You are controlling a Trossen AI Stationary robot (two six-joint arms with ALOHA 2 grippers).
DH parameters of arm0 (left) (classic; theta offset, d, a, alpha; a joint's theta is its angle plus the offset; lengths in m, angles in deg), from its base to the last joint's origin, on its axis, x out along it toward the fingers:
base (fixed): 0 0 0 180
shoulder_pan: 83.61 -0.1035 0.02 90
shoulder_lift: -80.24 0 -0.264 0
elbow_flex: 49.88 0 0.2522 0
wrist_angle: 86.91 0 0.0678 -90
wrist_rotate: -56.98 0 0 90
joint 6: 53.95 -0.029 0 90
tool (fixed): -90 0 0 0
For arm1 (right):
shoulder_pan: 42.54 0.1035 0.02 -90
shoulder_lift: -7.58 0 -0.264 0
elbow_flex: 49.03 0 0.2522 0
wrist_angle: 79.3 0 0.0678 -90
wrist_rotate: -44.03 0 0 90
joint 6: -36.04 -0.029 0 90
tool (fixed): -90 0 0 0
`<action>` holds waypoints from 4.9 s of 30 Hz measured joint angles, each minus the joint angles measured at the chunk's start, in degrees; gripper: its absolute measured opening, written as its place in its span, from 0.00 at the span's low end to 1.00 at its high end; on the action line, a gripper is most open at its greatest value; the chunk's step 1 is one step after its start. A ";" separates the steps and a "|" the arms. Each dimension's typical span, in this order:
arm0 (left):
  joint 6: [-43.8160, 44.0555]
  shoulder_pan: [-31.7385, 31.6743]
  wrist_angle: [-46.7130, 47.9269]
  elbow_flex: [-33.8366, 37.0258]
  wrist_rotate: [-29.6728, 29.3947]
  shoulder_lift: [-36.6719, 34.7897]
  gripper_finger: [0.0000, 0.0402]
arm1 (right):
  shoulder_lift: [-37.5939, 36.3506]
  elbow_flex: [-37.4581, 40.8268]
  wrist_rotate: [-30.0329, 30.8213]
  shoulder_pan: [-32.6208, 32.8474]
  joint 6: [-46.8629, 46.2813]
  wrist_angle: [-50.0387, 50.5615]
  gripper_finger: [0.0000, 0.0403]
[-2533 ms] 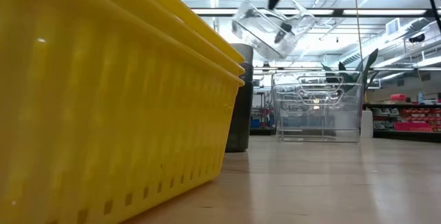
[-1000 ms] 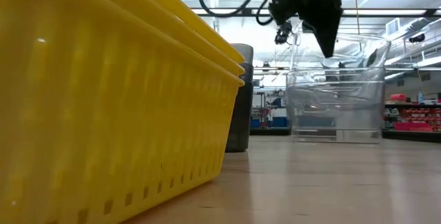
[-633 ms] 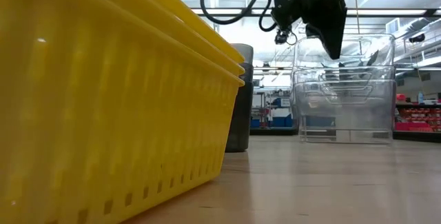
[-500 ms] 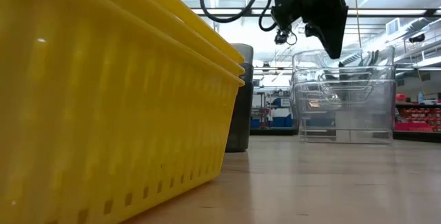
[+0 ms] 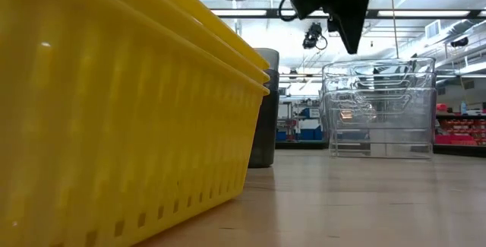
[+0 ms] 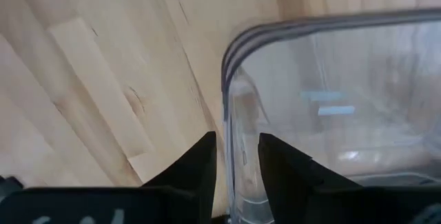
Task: Stack baskets by color
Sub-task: Move the yellow bins to the tottom center of the table, then return to Home Position
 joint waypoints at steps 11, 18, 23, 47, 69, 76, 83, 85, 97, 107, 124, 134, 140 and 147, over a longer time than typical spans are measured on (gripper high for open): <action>0.02 0.01 -0.04 0.00 0.00 0.00 0.15 | -2.98 -0.39 0.45 5.27 -1.27 -14.66 0.28; 0.00 0.00 -0.02 0.00 0.00 0.01 0.13 | -1.41 -0.39 1.06 11.26 -0.91 -25.85 0.28; 0.02 0.02 0.12 0.00 0.00 0.02 0.14 | -1.50 -0.39 1.09 14.72 -2.28 -33.11 0.28; 0.02 0.02 0.39 0.00 0.00 0.79 0.15 | 14.47 -0.10 1.59 27.37 -2.81 -64.09 0.28; 0.02 0.02 -0.09 0.00 -0.03 1.57 0.15 | 19.64 -2.05 14.63 33.45 -4.88 -63.41 0.22; -0.06 0.00 0.70 0.00 0.17 1.98 0.14 | 22.56 -2.05 13.54 33.34 -4.42 -63.74 0.22; 0.06 0.01 1.11 0.00 0.02 2.32 0.14 | 23.70 -1.99 13.17 33.27 -4.57 -61.85 0.20; 0.02 0.01 0.85 0.00 0.01 2.37 0.14 | 23.79 -1.99 13.45 33.12 -5.42 -59.98 0.19; 0.04 0.00 0.83 0.00 0.00 2.38 0.13 | 23.77 -1.99 18.11 31.61 -9.39 -49.24 0.11; 0.04 0.00 0.83 0.00 0.00 2.38 0.14 | 23.68 -2.01 20.21 29.20 -14.18 -38.54 0.05; 0.00 0.01 0.83 0.00 0.00 2.38 0.14 | 13.71 0.07 24.61 29.96 -15.98 -33.97 0.02; 0.00 0.00 0.83 0.00 0.00 2.38 0.14 | -1.34 20.85 23.99 29.09 -16.82 -53.54 0.01; 0.00 0.01 0.83 0.00 0.00 2.38 0.14 | -10.97 31.74 24.81 27.62 -16.03 -61.57 0.01; 0.00 0.01 0.81 0.00 0.00 2.38 0.13 | -22.46 42.25 25.89 25.02 -12.35 -69.98 0.01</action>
